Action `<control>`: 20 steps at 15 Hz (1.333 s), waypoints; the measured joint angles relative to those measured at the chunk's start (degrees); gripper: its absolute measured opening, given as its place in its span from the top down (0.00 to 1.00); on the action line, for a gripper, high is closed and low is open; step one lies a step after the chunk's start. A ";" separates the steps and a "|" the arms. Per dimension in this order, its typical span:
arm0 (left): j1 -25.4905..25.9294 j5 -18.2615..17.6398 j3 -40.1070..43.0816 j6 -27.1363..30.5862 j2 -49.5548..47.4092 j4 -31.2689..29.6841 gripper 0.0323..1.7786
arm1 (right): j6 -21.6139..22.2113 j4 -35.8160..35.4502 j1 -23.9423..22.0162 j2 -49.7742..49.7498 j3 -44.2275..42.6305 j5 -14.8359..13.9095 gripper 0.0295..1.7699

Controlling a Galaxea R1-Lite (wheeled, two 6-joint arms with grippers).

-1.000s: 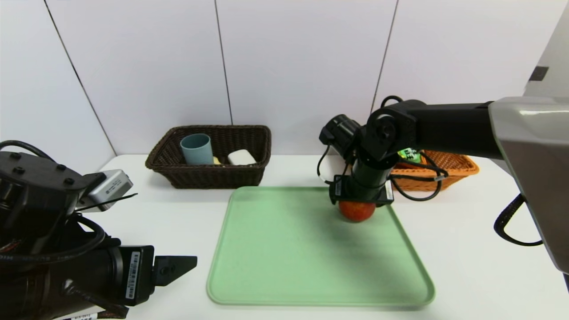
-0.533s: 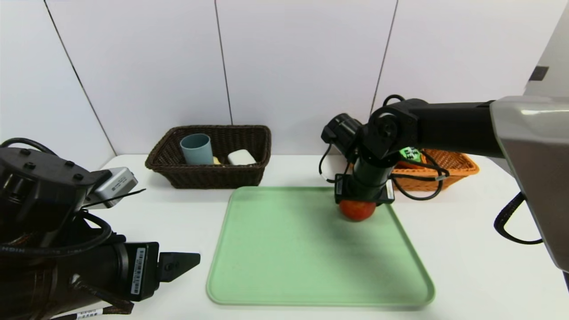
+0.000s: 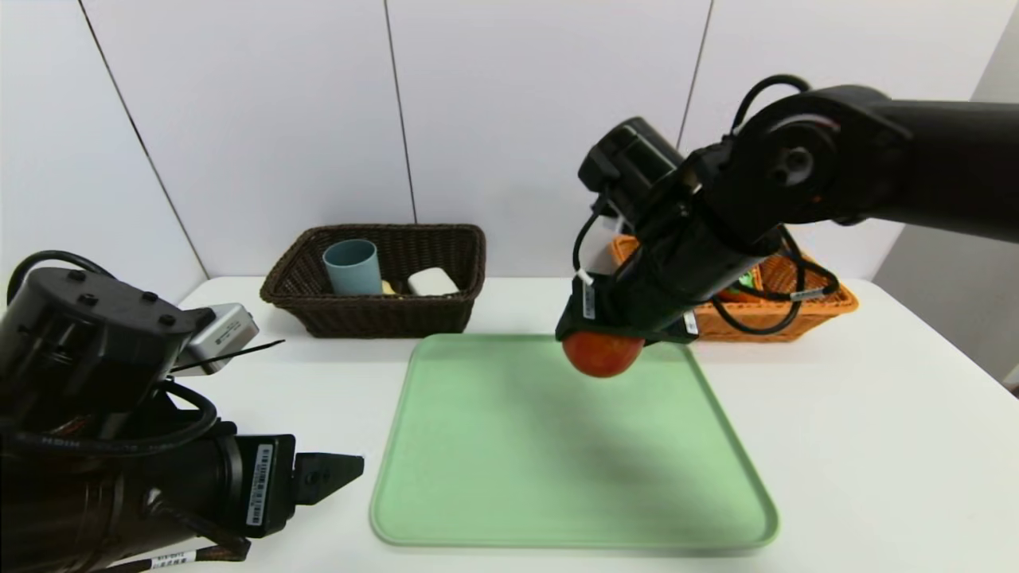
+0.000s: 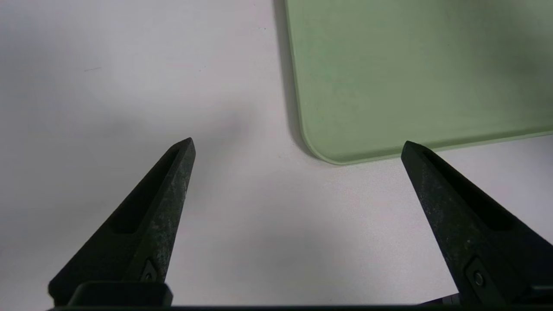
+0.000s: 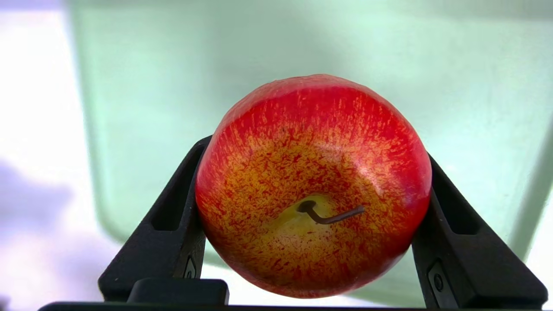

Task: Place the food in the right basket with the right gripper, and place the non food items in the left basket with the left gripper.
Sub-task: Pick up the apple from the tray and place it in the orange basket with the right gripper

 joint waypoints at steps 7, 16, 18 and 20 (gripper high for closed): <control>-0.06 -0.15 -0.79 0.39 2.89 -4.90 0.05 | -6.69 -16.62 -13.68 -5.49 0.09 0.12 0.30; 1.16 0.09 -4.62 0.67 4.35 -4.92 0.05 | -11.74 -21.00 -34.65 1.30 0.17 2.40 0.30; 1.40 0.09 -4.84 0.69 4.39 -4.85 0.05 | -12.40 -20.83 -36.72 2.82 0.22 1.83 0.30; 1.40 0.07 -4.90 0.69 4.46 -4.83 0.05 | -12.46 -20.59 -37.77 3.86 0.41 1.69 0.30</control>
